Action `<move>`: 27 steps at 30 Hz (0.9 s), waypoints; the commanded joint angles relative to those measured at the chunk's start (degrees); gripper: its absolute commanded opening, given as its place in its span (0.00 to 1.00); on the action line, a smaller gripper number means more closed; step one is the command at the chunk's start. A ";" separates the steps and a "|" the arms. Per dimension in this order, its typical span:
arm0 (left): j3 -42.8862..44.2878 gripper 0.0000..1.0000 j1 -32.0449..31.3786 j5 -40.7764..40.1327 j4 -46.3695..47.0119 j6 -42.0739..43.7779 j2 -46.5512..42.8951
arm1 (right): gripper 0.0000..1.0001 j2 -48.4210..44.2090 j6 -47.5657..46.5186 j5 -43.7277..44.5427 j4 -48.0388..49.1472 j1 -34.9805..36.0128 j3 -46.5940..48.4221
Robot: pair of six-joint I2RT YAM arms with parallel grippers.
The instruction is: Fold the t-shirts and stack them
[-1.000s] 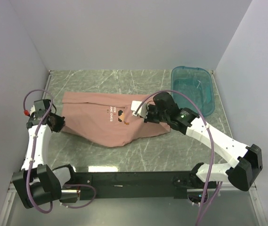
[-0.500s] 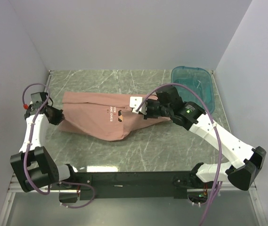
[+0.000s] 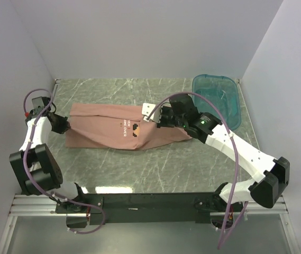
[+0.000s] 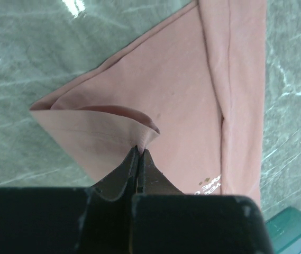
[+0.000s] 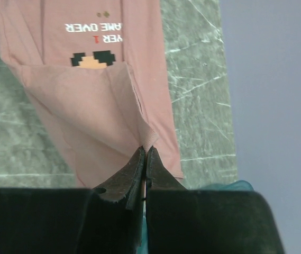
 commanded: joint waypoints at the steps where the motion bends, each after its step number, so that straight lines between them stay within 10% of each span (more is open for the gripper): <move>1: 4.57 0.00 0.36 -0.30 1.08 -1.04 1.53 | 0.00 1.11 0.82 2.50 5.53 -1.19 1.31; 27: -13.79 0.00 3.79 2.69 -9.20 -1.21 -22.72 | 0.00 -16.46 0.65 -21.32 -7.47 -6.46 -13.88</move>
